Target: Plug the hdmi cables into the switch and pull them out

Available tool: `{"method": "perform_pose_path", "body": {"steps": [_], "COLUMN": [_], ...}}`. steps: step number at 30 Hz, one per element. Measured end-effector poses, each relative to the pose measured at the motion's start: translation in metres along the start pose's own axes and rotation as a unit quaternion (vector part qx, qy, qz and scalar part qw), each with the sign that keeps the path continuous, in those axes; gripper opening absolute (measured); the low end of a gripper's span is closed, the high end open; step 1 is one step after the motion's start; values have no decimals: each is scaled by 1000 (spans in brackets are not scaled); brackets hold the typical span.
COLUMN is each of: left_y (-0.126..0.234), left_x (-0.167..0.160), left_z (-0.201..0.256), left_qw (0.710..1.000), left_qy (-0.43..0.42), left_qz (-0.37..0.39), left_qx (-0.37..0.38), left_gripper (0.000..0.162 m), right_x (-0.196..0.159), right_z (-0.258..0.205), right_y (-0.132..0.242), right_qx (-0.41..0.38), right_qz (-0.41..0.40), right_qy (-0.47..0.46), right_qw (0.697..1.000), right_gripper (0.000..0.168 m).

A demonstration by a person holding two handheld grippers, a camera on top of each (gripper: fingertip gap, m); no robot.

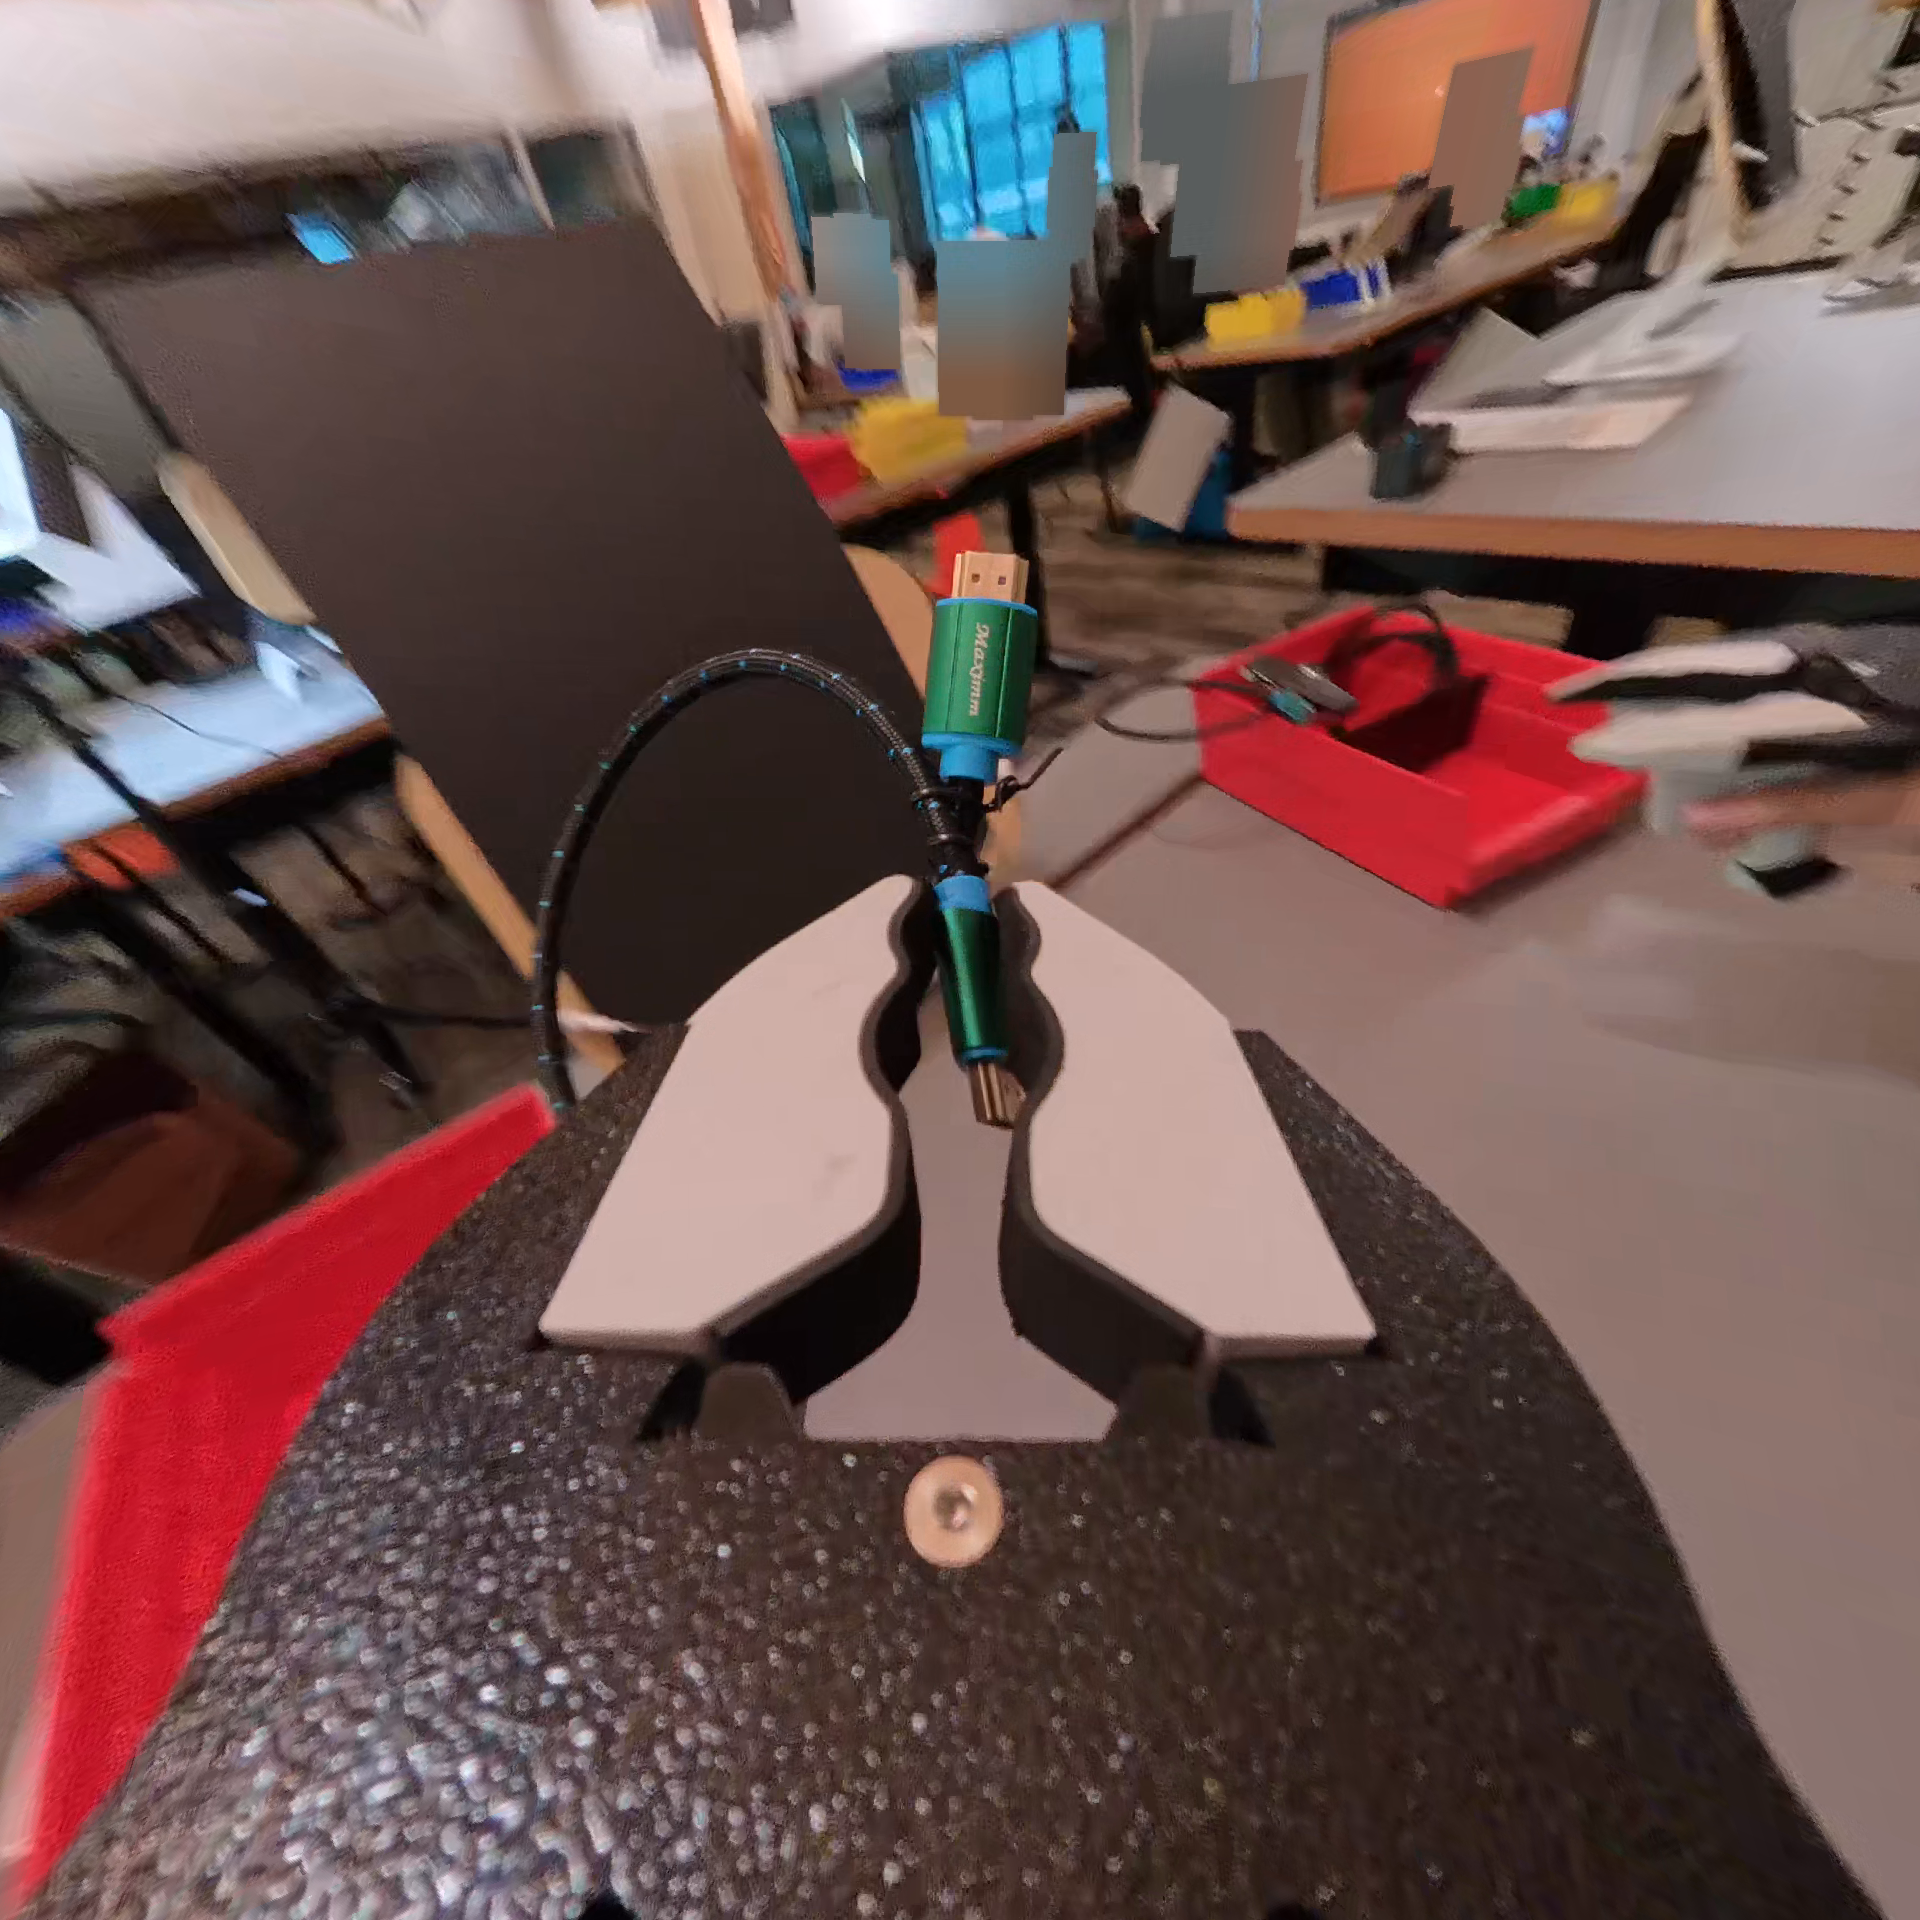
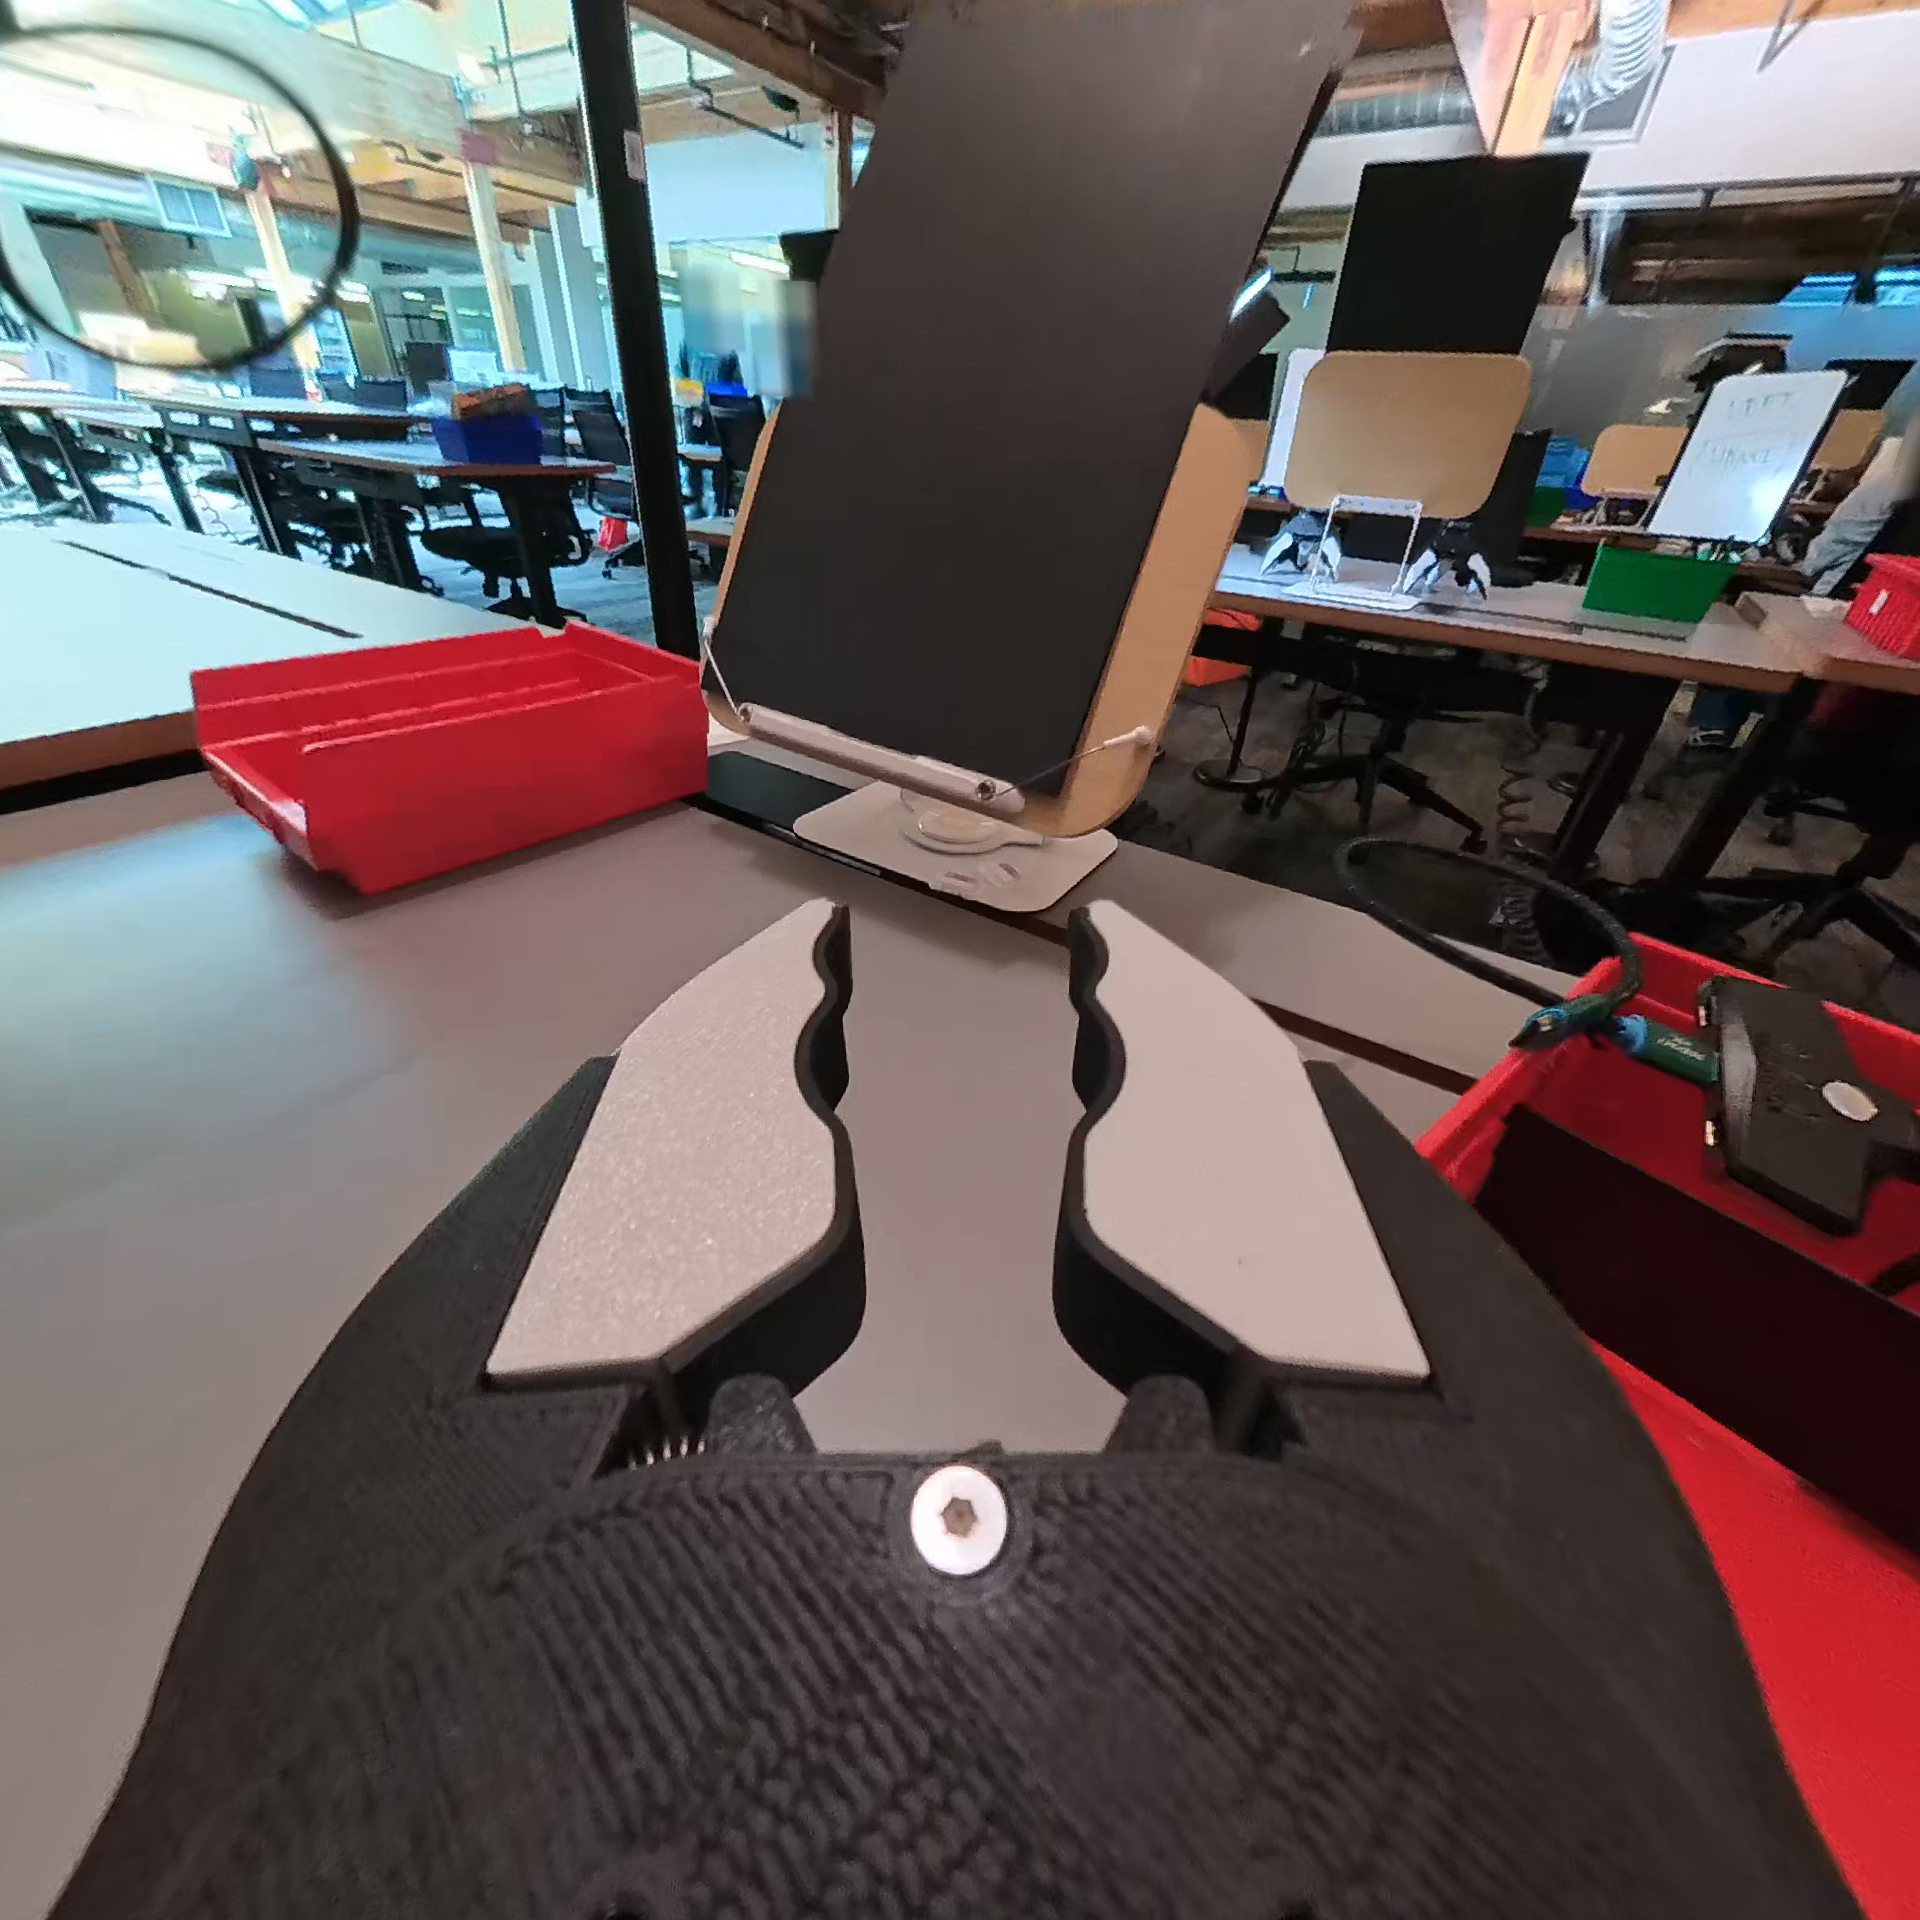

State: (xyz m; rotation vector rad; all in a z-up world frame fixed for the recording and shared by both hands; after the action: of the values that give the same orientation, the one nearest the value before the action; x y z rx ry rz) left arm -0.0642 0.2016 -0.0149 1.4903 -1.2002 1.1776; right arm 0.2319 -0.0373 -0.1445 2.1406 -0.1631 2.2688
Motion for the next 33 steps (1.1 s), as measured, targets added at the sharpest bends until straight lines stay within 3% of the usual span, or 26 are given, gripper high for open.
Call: {"method": "perform_pose_path", "body": {"steps": [4,7,10,15,21,23,25,27,30,33], "left_y": [-13,-25,-30,-29,-14,-7,3,8,6,7], "left_x": [-72,-148,-203,-252,-254,-253,-244,-224,-187,-158], "left_z": [65,90,96,95,77,96,130,146,108,16], "left_qw": [990,982,975,965,965,956,927,918,957,988], "left_qy": [22,-5,-13,3,40,84,144,161,121,71], "left_qz": [-103,-178,-220,-262,-258,-261,-257,-224,-156,-122], "left_qx": [-93,-63,-24,-18,-22,-110,-232,-286,-215,-62], "left_gripper": [12,12,12,11,11,15,25,34,43,39], "right_x": [13,15,13,4,-2,-8,-14,-21,-30,-35], "right_z": [8,10,9,12,19,20,21,20,19,17], "right_y": [12,14,14,12,10,8,6,2,-3,-6], "right_qx": [-16,-16,-14,-17,-27,-29,-31,-30,-30,-30], "right_qz": [27,34,28,13,10,1,-9,-17,-32,-45], "right_qy": [-8,-17,-14,-12,-30,-28,-29,-34,-37,-28], "right_qw": [999,999,999,1000,999,999,999,999,998,998], "right_gripper": [39,37,37,37,37,37,37,37,37,37]}}
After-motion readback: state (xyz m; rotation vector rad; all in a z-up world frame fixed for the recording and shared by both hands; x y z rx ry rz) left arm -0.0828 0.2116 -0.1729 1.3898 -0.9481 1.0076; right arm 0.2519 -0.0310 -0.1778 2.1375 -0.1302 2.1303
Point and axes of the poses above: each gripper's, where its closed fingertips meet, y back along the fingers, x out of its top, z = x × y across the jaws, the point moved 2 cm from there along y, back along the fingers, and after that the axes turned 4 degrees about z, right-handed, at the moved point
